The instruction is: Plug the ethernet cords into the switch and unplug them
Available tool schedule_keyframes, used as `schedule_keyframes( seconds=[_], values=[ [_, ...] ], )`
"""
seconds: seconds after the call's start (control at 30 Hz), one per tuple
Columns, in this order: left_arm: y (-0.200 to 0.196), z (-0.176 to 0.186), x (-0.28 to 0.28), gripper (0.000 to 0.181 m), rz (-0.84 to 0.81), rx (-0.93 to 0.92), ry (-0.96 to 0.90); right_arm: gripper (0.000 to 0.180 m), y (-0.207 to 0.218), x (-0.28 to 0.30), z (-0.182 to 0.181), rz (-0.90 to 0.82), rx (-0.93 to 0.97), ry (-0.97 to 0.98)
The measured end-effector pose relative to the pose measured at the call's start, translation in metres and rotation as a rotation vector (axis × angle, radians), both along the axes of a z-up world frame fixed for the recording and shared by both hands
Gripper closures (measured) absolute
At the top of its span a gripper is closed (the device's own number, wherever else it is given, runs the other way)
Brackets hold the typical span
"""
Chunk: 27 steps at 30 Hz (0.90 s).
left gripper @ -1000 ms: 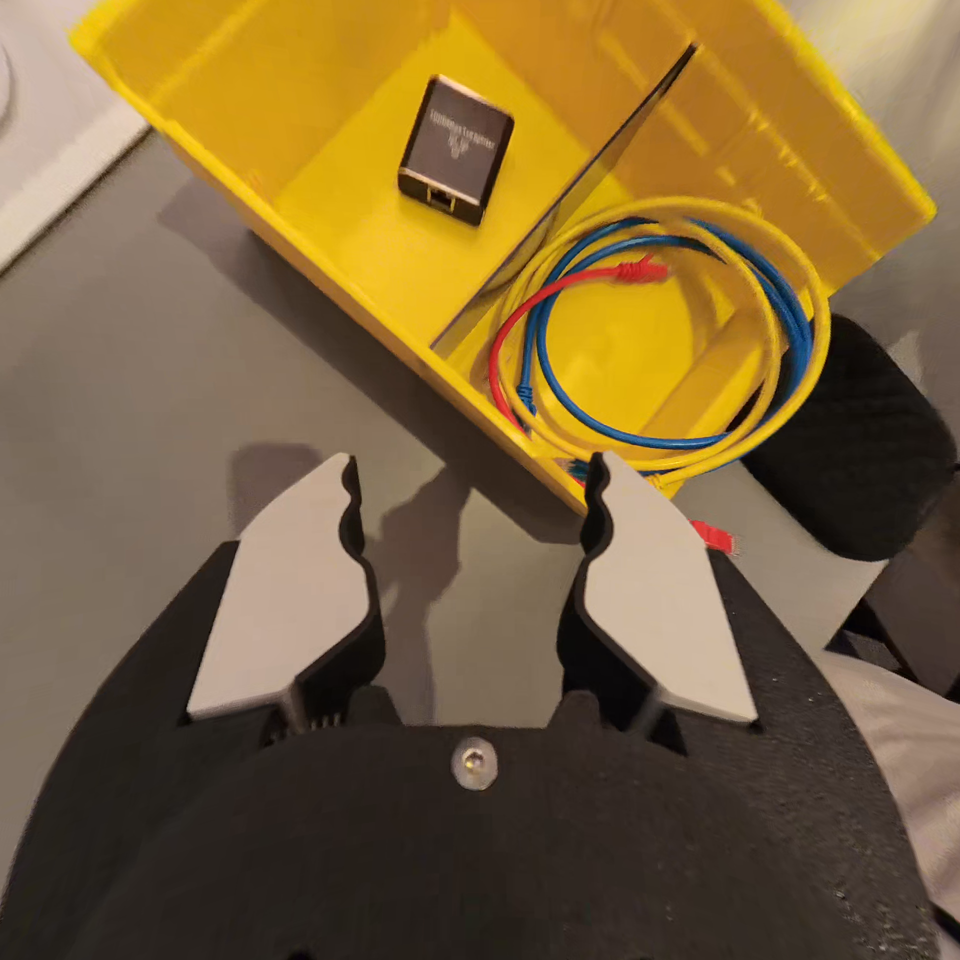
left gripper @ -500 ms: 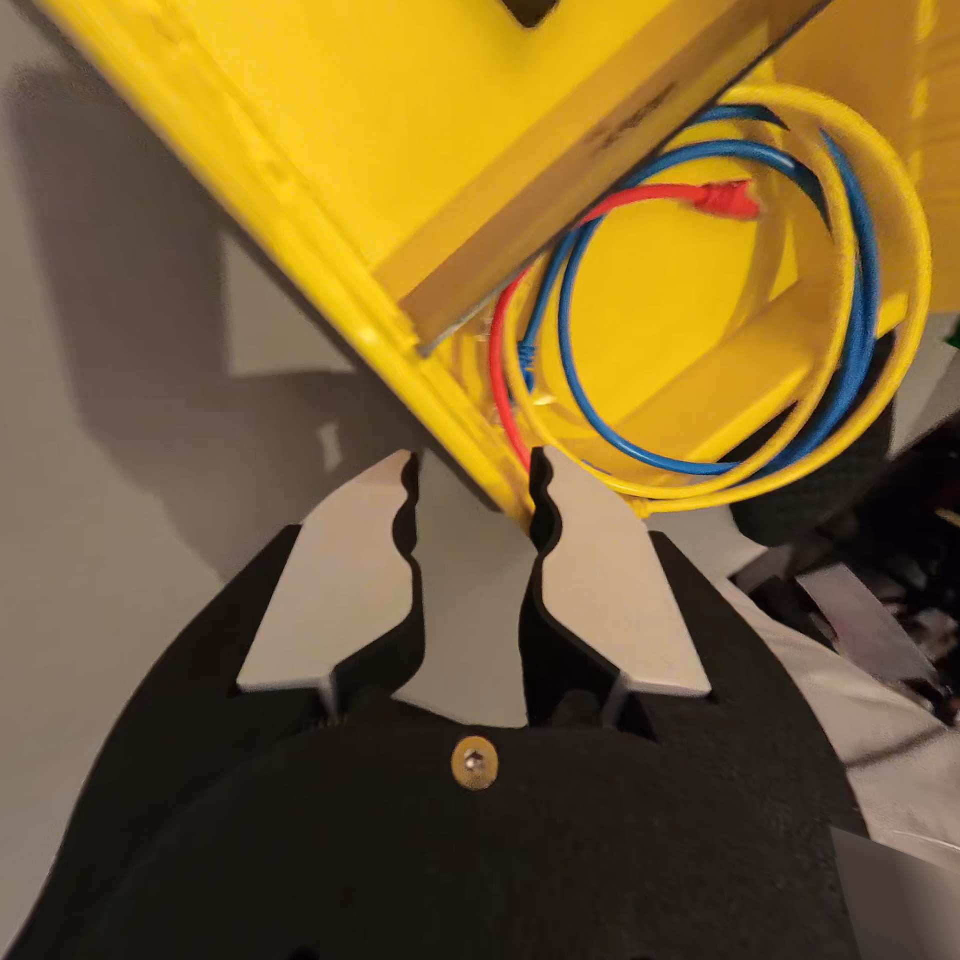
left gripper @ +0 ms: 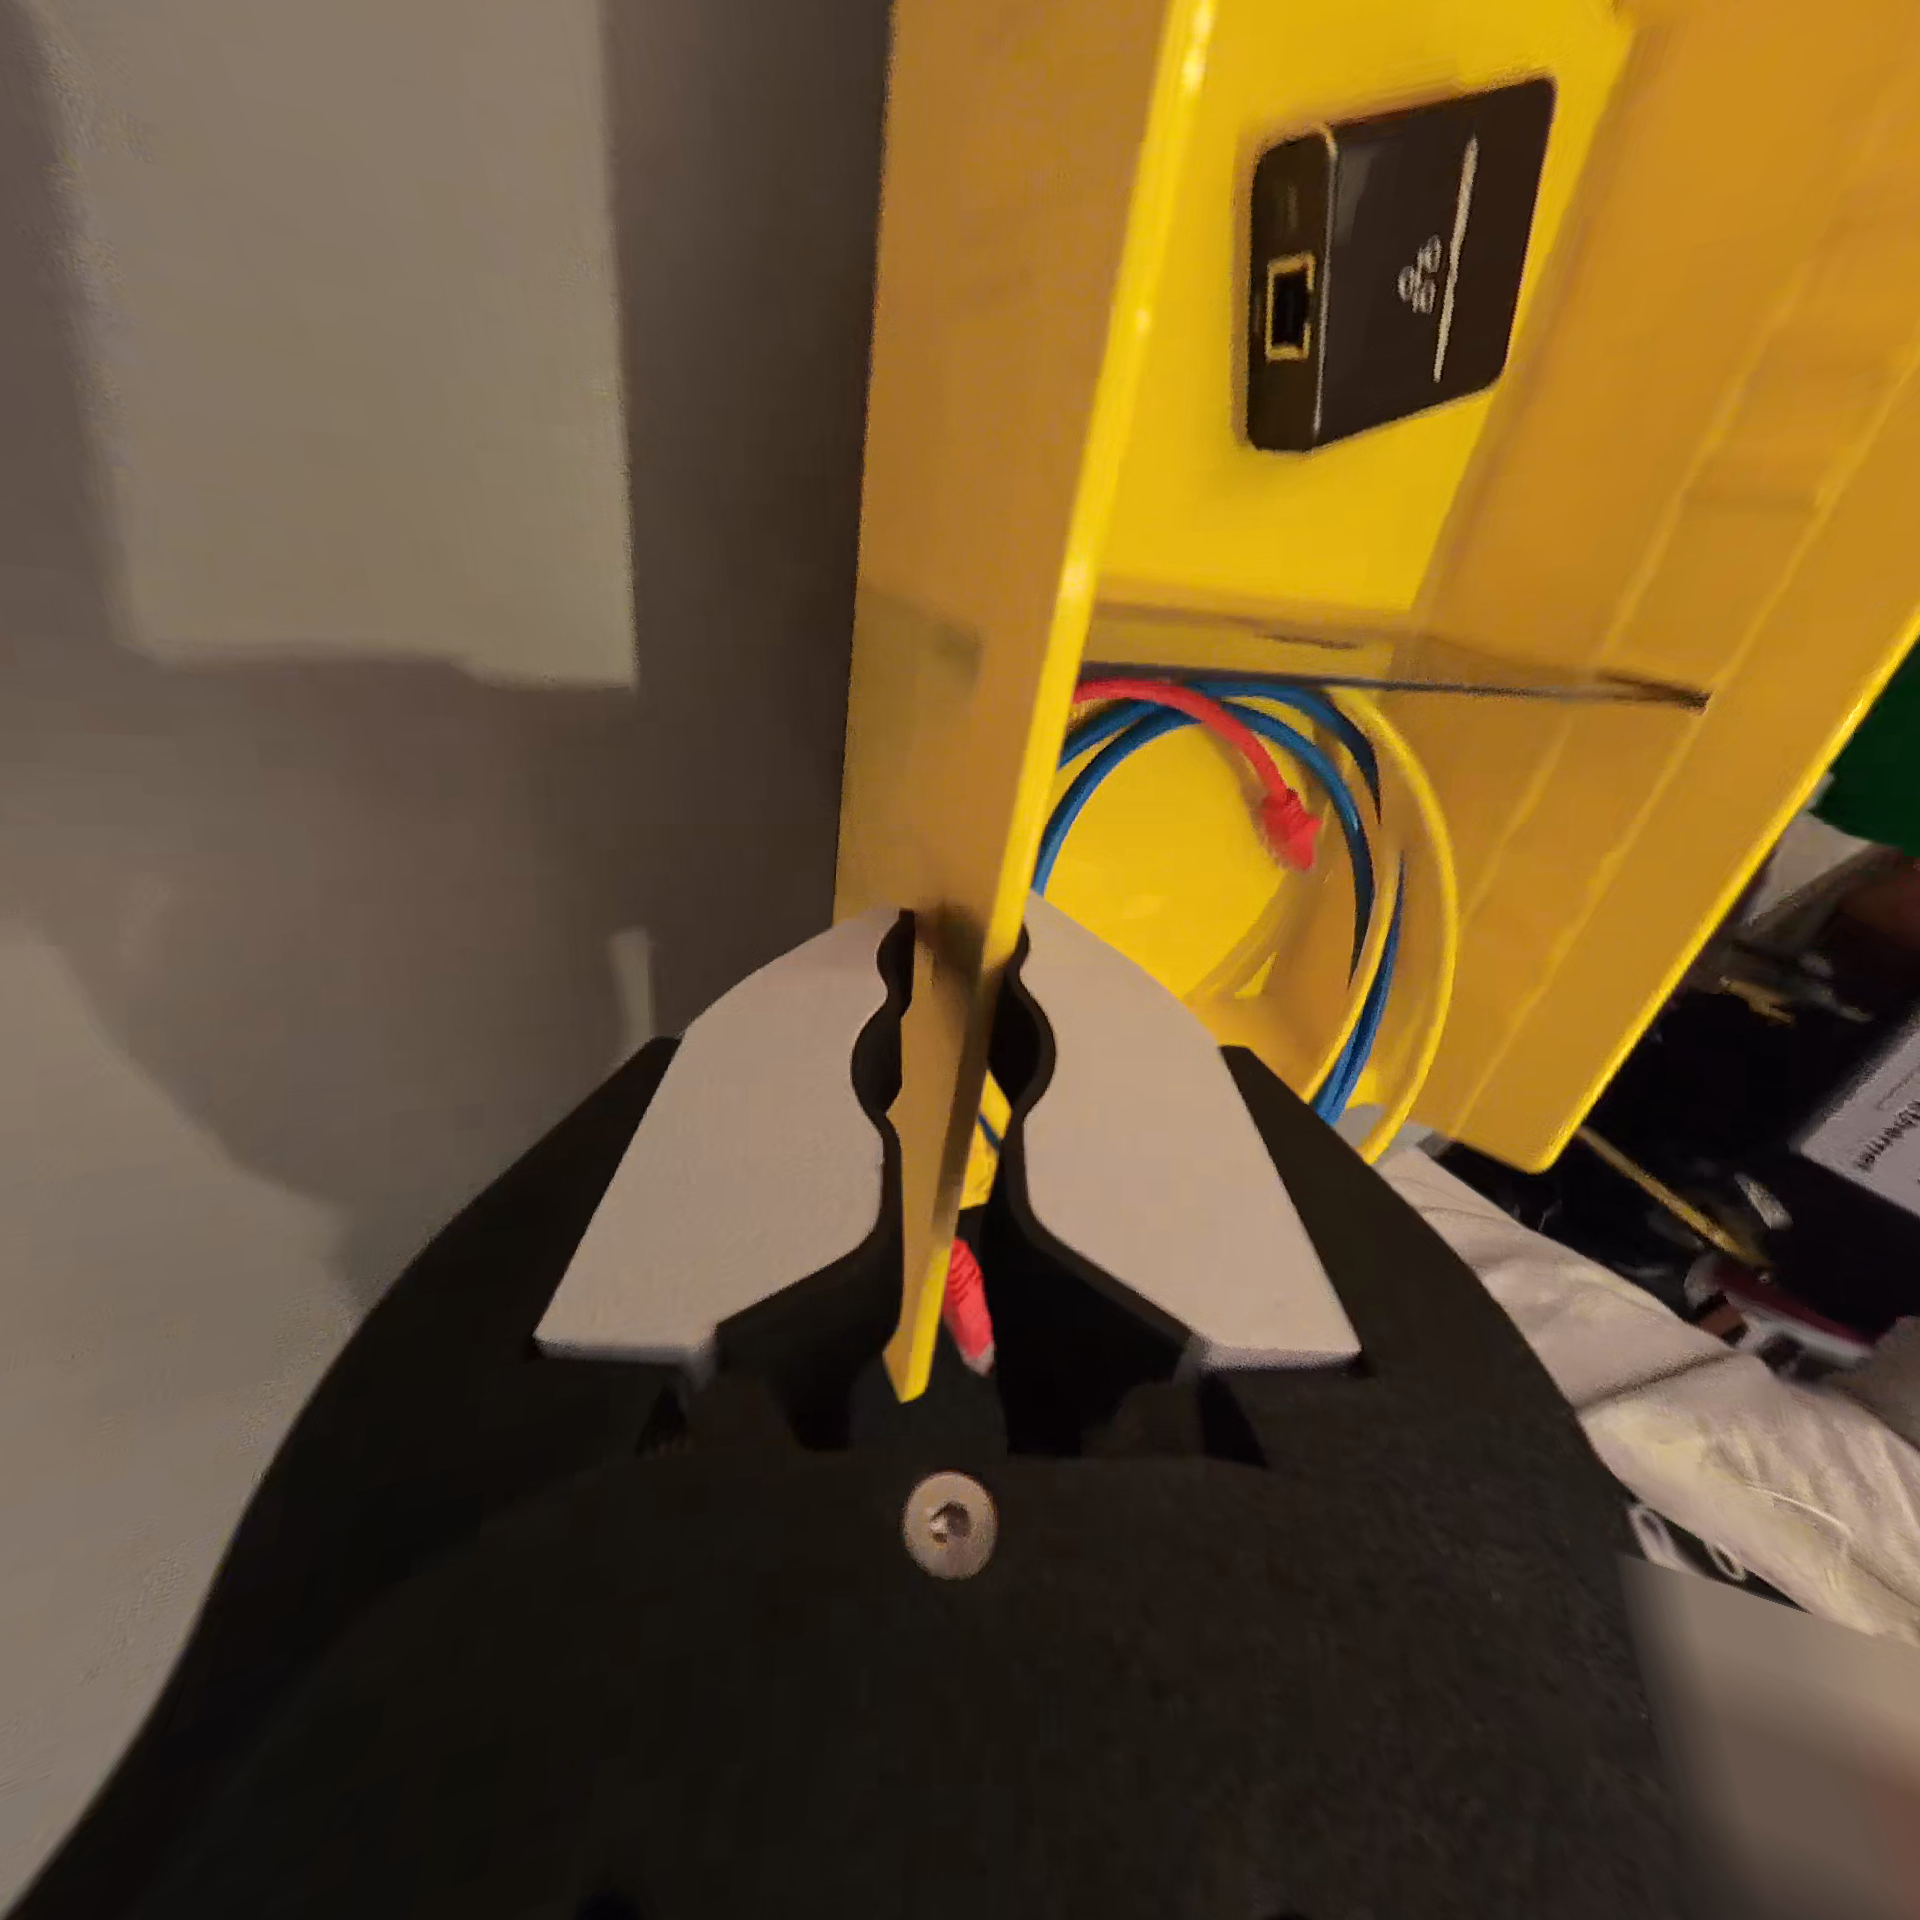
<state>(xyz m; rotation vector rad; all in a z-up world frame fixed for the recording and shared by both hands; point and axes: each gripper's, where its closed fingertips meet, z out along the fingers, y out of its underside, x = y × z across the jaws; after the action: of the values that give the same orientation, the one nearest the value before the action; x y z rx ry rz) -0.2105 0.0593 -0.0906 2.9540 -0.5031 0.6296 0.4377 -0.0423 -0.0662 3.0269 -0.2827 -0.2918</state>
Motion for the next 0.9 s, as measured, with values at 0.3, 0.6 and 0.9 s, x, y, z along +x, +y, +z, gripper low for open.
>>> schedule_keyframes(
  seconds=[0.3,0.6,0.9],
  values=[
    [-0.043,0.003,-0.199,0.175,0.23,0.027,0.103,0.166,0.008,-0.002,0.007,-0.022,0.04,0.048],
    [-0.057,0.003,-0.246,0.176,0.277,0.054,0.176,0.167,0.034,-0.026,0.021,-0.062,0.099,0.147],
    [-0.045,0.002,-0.206,0.175,0.144,0.074,0.156,0.166,0.071,-0.083,-0.007,0.006,0.122,0.219]
  ],
)
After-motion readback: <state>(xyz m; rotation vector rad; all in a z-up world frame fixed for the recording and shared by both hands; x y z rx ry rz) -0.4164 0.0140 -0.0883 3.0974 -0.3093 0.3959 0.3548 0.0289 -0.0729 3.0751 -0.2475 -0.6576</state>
